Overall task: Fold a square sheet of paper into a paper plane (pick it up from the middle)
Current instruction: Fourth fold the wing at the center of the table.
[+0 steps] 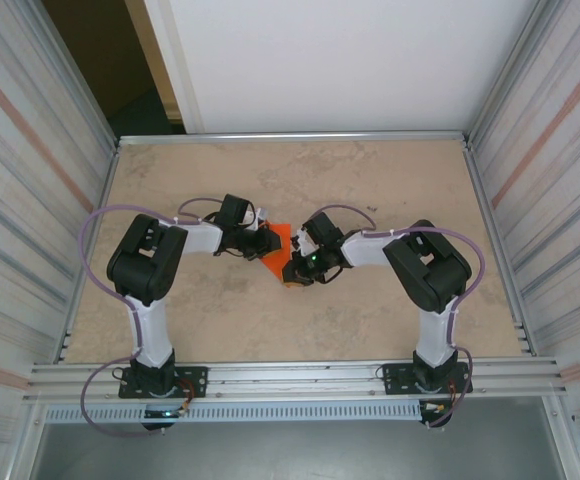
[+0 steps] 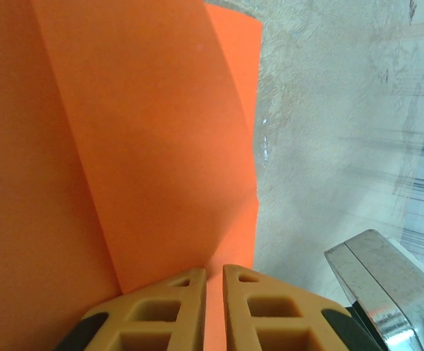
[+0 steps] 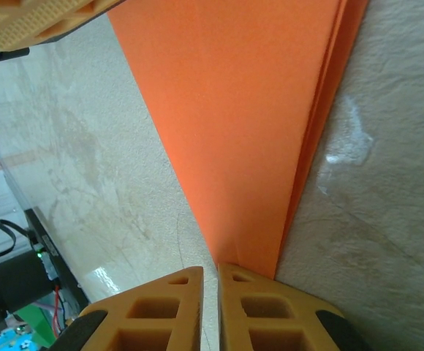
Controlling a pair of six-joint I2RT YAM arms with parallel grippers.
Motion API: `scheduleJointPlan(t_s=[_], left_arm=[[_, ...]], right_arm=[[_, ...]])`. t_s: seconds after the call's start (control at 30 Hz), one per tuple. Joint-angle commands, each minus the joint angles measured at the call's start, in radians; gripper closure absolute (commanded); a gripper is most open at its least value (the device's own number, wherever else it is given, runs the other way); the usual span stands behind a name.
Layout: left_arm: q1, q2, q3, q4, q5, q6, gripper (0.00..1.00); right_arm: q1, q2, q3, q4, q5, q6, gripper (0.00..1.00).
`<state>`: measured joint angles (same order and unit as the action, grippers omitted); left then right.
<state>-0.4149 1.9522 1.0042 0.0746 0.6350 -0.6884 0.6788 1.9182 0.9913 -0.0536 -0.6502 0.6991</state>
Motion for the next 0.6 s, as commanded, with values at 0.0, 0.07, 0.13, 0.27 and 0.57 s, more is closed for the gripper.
scheduleJointPlan(t_s=[0.0,0.07,0.13,0.27,0.57], left_arm=[[-0.001,0.064,-0.043,-0.154,-0.112,0.004,0.85],[-0.001,0.062,-0.043,-0.157,-0.115,0.004,0.85],[0.000,0.062,-0.040,-0.160,-0.114,0.004,0.85],[-0.001,0.066,-0.033,-0.161,-0.115,0.001,0.85],[-0.001,0.064,-0.034,-0.162,-0.112,-0.002,0.85]], right_arm=[[-0.007,-0.048,-0.008,-0.041,0.033,-0.011,0.87],[-0.028,-0.146,-0.029,-0.009,0.048,-0.001,0.87],[-0.051,-0.211,-0.035,-0.006,0.085,0.004,0.86],[-0.066,-0.226,-0.030,-0.025,0.152,-0.002,0.86],[0.032,-0.063,0.118,-0.127,0.184,-0.041,0.91]])
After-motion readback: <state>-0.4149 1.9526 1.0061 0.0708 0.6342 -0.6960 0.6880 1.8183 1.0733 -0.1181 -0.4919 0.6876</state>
